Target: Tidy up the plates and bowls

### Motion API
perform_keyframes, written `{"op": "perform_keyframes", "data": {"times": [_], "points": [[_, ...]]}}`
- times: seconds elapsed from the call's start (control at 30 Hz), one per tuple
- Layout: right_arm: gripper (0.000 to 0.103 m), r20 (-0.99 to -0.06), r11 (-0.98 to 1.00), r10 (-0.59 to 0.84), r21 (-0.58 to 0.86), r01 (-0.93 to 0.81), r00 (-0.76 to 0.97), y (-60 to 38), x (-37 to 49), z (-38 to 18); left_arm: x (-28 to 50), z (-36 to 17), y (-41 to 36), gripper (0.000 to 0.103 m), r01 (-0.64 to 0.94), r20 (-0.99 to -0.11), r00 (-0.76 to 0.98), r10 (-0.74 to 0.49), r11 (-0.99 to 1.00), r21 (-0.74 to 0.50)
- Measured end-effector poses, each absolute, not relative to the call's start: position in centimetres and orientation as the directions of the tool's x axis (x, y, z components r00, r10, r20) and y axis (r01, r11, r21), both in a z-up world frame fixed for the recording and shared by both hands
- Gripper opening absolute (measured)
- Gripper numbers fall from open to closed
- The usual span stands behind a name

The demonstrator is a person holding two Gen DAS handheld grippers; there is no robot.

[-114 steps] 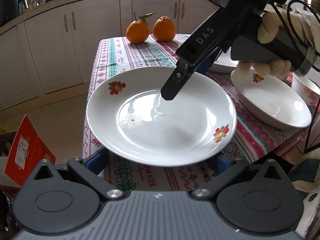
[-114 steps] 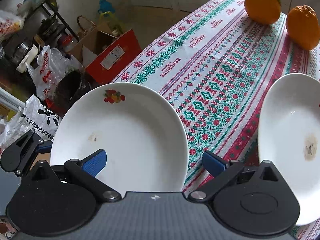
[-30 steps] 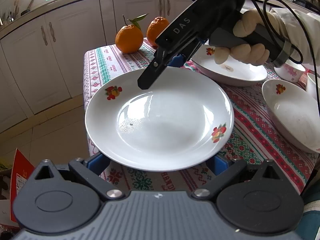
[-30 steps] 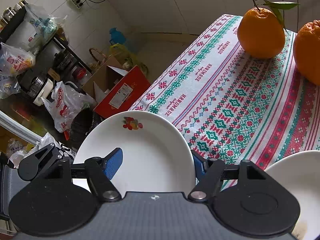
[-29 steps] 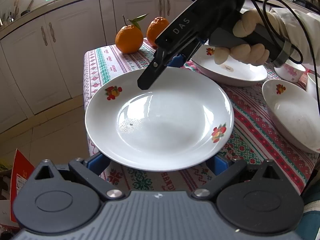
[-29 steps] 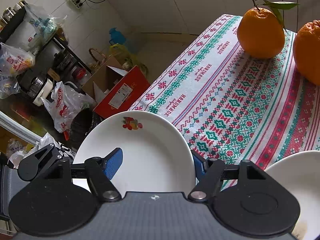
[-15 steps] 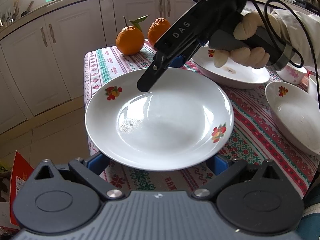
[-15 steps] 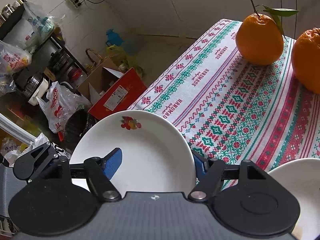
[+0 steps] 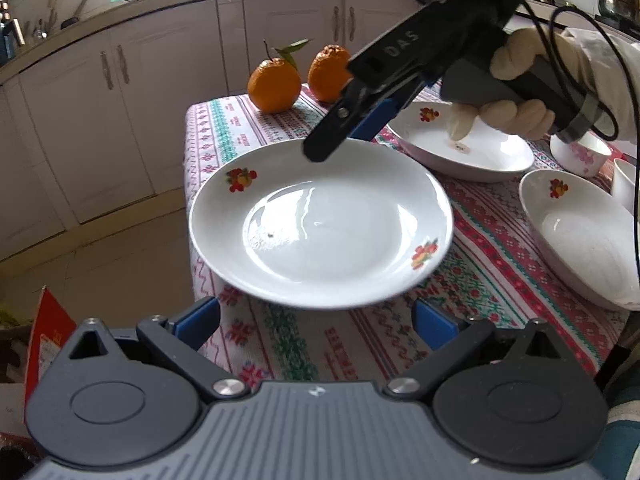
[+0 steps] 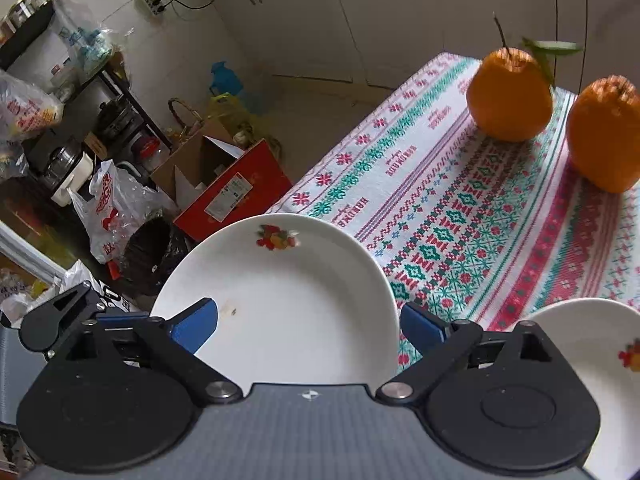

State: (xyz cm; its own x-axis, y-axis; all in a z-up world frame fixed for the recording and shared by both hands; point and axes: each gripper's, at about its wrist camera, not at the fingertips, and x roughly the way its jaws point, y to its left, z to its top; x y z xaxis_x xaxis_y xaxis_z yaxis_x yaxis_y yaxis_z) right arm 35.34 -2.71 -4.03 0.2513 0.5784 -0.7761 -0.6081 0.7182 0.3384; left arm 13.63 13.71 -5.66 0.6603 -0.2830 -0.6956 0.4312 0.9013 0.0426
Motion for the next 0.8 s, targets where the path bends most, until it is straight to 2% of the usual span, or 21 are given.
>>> {"op": "perform_keyframes", "data": {"times": [0.2,0.43,0.6,0.8], "points": [[0.103,-0.748,0.717,0.58,0.281,-0.638,0.323,-4.0,31.1,-1.1,10.3,-3.9,13.1,0.101,0.39,-0.664,0.699,-0.267,0.92,0.041],[0.103,-0.721,0.746,0.552,0.202,-0.635,0.419,-6.9,24.3,1.6,6.6,-1.7,11.5,0.102,0.383,-0.606,0.735,-0.305,0.924,-0.001],[0.103,-0.704,0.771,0.532,0.172,-0.613,0.471,-9.4,19.2,1.8,5.1,-1.8,9.6,0.102,0.402,-0.605,0.728,-0.323,0.916,-0.005],[0.103,-0.687,0.84,0.438,0.084,-0.536,0.579,-12.1,13.6,0.7,3.4,-2.3,7.4,0.102,0.441,-0.587,0.722,-0.365,0.898,-0.017]]}}
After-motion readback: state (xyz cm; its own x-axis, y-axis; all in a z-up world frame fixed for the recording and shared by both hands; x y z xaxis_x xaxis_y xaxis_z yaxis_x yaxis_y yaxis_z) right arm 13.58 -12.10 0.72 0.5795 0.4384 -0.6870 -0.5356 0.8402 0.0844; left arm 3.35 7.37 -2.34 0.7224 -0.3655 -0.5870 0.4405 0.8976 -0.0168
